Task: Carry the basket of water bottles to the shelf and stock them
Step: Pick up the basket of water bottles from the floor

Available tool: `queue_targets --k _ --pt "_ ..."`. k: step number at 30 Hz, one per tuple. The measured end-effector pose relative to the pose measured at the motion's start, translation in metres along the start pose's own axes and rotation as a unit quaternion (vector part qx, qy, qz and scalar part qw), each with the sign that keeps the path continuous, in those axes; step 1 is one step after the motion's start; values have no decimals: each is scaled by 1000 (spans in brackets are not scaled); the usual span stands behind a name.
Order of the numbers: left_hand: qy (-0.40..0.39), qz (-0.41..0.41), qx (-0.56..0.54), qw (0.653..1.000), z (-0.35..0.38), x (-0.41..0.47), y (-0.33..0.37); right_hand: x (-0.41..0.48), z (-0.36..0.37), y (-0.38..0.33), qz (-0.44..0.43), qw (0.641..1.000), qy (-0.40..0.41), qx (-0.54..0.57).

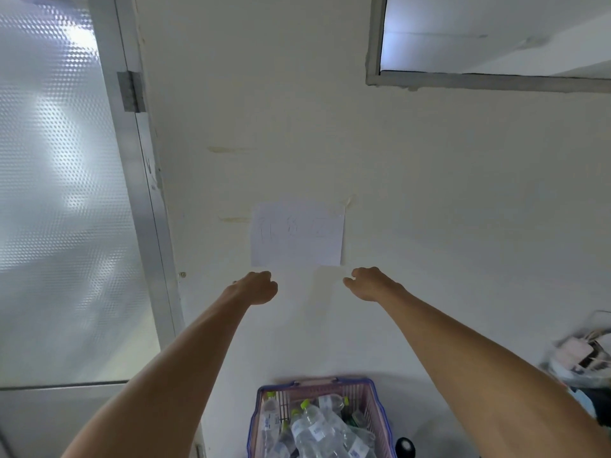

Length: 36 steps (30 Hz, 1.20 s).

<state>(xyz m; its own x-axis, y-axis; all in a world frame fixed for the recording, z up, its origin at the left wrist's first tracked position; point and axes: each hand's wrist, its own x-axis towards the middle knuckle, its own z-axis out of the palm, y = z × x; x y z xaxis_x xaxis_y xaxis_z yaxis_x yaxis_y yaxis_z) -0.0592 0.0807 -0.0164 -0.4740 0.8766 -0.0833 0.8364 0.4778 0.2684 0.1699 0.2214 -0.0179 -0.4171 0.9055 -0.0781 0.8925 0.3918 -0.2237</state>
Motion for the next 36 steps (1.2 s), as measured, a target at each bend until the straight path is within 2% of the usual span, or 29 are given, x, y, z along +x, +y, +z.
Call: queue_targets --k 9,13,18,21,25,29,31,36 --pt "0 -37 -34 999 12 70 16 80 5 7 -17 997 -72 -29" --pt "-10 -57 -26 998 24 89 13 101 11 11 -17 997 -76 -23" --pt "-48 -62 -8 997 53 109 8 117 32 17 -10 993 -111 -44" --pt "-73 -53 14 996 72 118 -6 133 57 14 -1 986 -166 -37" --pt "-113 -32 41 992 113 141 -37 155 101 10 21 970 -240 -25" --pt "-161 -67 -6 985 167 159 -63 168 152 13 48 953 -298 -30" --pt "-190 -75 -32 978 200 164 -81 174 182 20 64 946 -318 -27" --pt "-277 -65 -18 958 296 155 -123 174 263 54 94 930 -353 -43"
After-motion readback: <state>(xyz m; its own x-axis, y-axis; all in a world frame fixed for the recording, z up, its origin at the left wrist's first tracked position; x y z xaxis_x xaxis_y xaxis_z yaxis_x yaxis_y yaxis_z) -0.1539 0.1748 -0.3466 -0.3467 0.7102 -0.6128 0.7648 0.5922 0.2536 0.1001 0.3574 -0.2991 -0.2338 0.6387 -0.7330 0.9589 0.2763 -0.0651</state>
